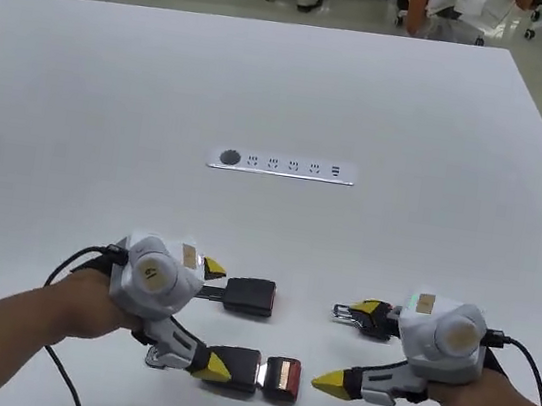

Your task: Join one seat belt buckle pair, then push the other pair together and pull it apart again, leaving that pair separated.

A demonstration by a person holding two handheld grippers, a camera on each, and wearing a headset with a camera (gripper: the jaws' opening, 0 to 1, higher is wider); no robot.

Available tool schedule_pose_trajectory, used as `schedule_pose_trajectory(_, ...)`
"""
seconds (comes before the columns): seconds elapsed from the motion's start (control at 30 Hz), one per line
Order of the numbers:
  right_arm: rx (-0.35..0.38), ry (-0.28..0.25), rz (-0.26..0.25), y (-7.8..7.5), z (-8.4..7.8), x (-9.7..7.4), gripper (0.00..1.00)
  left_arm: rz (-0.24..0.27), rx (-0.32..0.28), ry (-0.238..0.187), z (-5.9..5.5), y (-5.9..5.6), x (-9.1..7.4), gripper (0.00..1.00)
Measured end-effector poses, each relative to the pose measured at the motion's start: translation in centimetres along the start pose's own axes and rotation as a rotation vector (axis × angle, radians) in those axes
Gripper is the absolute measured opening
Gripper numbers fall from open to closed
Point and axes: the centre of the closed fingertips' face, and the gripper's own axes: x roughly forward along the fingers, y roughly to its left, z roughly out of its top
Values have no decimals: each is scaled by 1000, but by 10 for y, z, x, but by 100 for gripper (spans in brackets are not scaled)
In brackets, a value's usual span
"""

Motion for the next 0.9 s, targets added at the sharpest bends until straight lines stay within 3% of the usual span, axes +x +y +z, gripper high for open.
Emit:
schedule_pose_trajectory(0.13,-6,-3,-20,-14,3,-7,70,9,18,-7,11,11,-6,85)
schedule_pose_trajectory(0.23,-7,0,-28,-25,4,-11,70,18,29,-10,12,28,-8,85)
schedule_pose_trajectory(0.4,-7,2,-38,-45,3,-14,72,16,30,-10,13,41,-6,85)
schedule_pose_trajectory(0.63,11,18,-31,-61,-8,-13,72,7,36,4,13,48,7,84)
schedule_pose_trajectory(0.7,20,23,-25,-63,-12,-12,72,-10,42,14,4,51,17,84)
schedule_pose_trajectory(0.9,40,53,-3,-71,-30,-7,71,-36,44,35,-8,58,35,82)
